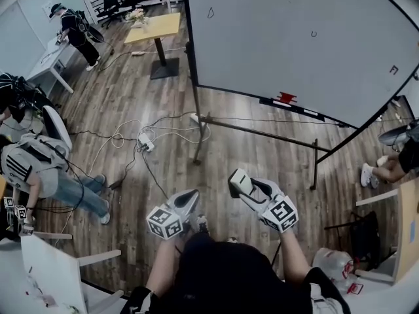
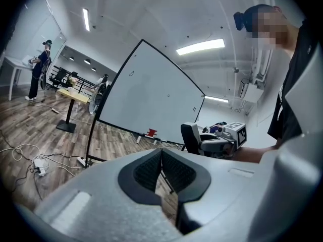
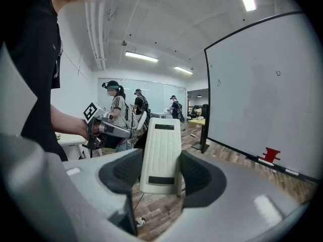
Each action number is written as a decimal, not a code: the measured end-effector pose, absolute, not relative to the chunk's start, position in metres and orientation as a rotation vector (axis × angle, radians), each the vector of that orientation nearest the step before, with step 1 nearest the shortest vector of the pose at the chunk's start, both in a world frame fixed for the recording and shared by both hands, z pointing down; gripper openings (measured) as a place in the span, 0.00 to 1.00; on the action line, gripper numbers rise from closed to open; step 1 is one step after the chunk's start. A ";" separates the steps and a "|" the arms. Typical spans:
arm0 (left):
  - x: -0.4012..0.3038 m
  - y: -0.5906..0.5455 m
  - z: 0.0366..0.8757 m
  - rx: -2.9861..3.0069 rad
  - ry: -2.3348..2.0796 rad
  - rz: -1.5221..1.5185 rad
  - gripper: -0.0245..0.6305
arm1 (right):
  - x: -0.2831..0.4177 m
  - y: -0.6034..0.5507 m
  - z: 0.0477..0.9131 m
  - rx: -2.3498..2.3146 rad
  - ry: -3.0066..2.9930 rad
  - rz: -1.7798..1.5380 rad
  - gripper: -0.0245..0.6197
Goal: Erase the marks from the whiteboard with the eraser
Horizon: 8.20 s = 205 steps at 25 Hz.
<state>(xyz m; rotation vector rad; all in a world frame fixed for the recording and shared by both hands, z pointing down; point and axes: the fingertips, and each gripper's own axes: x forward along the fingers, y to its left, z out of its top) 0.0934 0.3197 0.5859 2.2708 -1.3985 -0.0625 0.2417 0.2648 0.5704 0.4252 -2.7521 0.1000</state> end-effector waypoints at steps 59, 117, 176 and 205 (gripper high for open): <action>-0.056 0.043 0.590 2.252 -1.452 -0.029 0.06 | 0.090 -0.054 0.591 0.492 -2.706 0.067 0.41; -0.213 -0.249 0.533 2.567 -1.189 -0.030 0.05 | -0.054 -0.355 0.293 1.340 -2.257 -0.908 0.41; -0.233 -0.270 0.560 2.574 -1.064 -0.008 0.05 | -0.123 -0.358 0.312 1.323 -2.267 -0.882 0.41; -0.226 -0.269 0.560 2.566 -1.070 -0.006 0.06 | -0.083 -0.361 0.279 1.489 -2.249 -0.954 0.41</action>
